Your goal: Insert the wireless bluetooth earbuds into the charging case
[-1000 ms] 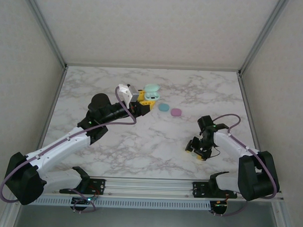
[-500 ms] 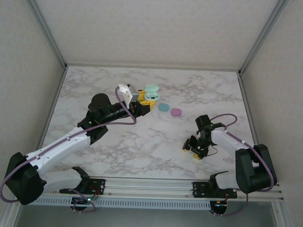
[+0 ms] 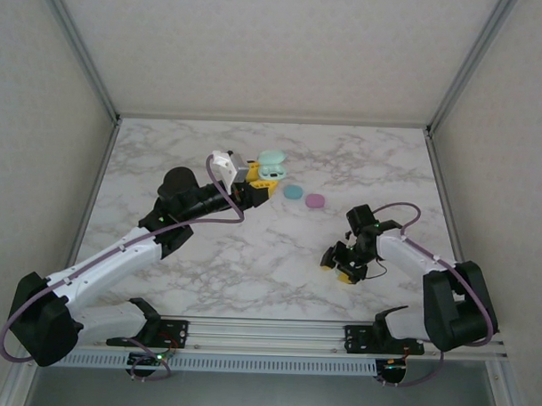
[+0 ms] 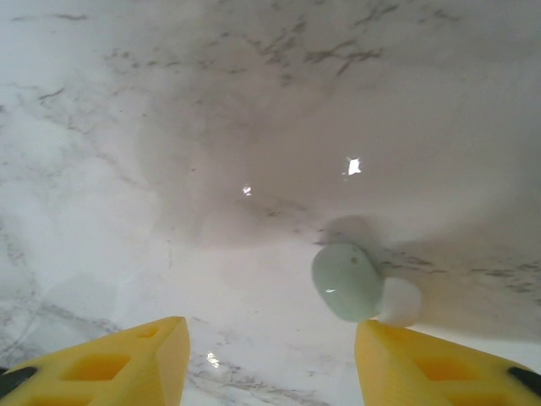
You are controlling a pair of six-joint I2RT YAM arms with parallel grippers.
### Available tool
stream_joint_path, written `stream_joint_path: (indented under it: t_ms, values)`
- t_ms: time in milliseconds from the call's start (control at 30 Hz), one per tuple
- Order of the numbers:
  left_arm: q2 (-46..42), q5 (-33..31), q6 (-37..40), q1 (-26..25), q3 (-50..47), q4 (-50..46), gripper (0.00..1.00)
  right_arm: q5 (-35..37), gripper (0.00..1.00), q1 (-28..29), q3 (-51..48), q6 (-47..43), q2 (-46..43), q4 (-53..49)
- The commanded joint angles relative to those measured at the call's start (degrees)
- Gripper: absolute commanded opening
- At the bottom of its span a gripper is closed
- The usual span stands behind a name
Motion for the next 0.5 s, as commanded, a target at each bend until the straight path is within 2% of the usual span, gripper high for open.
stream_joint_path:
  t_ms: [0,333,467]
  values:
    - [-0.4,0.2,-0.1,-0.6,0.6,0.6,0.22,0.3,0.55,0.3,2.3,0.0,-1.8,-3.4]
    - [-0.8,0.1,-0.1,-0.5,0.4,0.3,0.22,9.7,0.50,0.2,9.1,-5.7,-2.7,-12.6]
    - [-0.8,0.1,-0.1,-0.5,0.7,0.3,0.22,13.8,0.40,0.3,11.6,-11.7,1.5,-12.6]
